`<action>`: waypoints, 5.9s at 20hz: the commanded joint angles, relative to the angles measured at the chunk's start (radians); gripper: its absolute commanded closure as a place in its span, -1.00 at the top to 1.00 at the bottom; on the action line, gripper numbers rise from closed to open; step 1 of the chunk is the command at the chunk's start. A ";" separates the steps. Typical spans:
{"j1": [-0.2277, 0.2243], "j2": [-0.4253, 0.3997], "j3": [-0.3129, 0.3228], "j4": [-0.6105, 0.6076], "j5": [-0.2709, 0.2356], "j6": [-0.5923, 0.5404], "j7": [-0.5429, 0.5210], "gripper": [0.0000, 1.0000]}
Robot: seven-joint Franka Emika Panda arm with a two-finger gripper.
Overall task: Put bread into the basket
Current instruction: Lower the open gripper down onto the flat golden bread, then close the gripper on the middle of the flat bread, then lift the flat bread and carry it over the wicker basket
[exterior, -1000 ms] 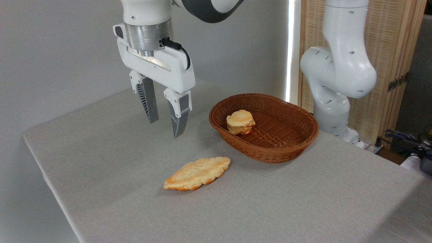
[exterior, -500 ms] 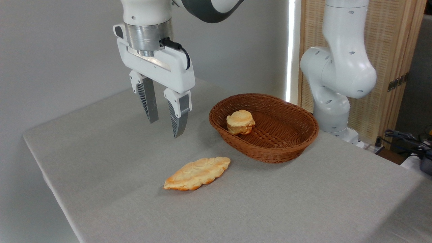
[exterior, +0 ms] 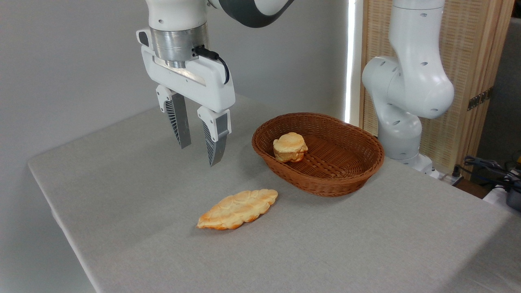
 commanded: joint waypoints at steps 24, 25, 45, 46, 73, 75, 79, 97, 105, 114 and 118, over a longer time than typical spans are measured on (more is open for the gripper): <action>-0.008 0.005 0.006 -0.175 0.041 0.110 0.185 1.00; -0.004 0.002 0.008 -0.191 0.041 0.110 0.254 1.00; 0.003 0.043 0.015 -0.313 0.078 0.271 0.374 1.00; 0.003 0.049 0.031 -0.313 0.078 0.277 0.374 1.00; 0.002 0.060 0.037 -0.311 0.075 0.274 0.381 0.19; 0.002 0.060 0.037 -0.311 0.075 0.272 0.381 0.19; 0.002 0.060 0.037 -0.311 0.075 0.269 0.381 0.21; -0.035 -0.200 0.025 -0.279 0.061 0.012 0.174 0.40; -0.034 -0.265 0.031 -0.326 0.063 -0.247 0.141 0.40; -0.024 -0.256 0.037 -0.403 0.063 -0.320 0.106 1.00; -0.026 -0.245 0.037 -0.412 0.063 -0.318 0.107 1.00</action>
